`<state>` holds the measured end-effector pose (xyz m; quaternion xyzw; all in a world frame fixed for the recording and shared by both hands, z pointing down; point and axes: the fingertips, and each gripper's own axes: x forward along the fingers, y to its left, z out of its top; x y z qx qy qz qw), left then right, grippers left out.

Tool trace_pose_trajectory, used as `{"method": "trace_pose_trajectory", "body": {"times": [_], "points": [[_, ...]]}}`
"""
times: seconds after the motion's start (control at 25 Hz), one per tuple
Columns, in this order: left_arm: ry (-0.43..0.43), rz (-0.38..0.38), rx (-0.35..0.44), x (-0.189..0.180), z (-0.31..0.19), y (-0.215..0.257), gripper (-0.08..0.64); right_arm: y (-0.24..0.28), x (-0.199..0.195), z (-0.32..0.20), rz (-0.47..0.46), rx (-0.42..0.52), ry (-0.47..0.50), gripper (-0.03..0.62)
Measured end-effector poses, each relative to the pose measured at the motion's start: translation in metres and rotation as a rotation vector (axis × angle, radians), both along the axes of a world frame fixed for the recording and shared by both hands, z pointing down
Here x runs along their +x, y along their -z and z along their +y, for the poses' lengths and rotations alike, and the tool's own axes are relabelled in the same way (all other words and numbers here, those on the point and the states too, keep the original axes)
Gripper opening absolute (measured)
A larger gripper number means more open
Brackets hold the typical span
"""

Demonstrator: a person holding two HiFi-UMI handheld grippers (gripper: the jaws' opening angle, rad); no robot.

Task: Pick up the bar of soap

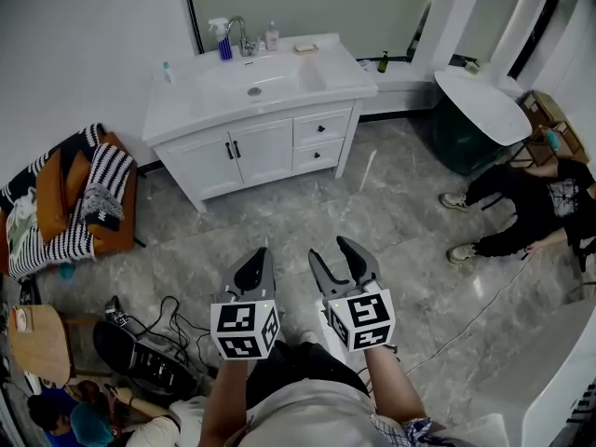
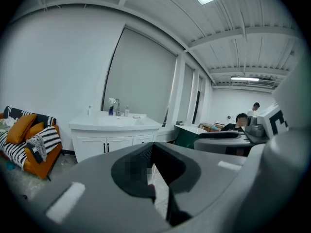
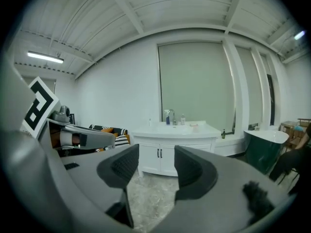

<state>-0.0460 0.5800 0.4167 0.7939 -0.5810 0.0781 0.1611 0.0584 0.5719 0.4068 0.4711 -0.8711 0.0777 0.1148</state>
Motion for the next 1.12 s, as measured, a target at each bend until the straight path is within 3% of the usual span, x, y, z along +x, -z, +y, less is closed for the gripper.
{"method": "trace_pose_trajectory", "body": {"times": [0.4,0.6,1.12], "points": [[0.018,-0.006,-0.009,0.019,-0.002,-0.004,0.009,0.003,0.032,-0.015,-0.03,-0.002,-0.022,0.216],[0.025,-0.004,-0.01,0.016,-0.01,-0.004,0.009,0.004,0.036,-0.026,-0.093,-0.015,-0.034,0.216],[0.003,-0.007,0.013,0.01,-0.082,-0.006,0.009,0.003,0.016,-0.09,0.041,0.011,0.0,0.216]]}}
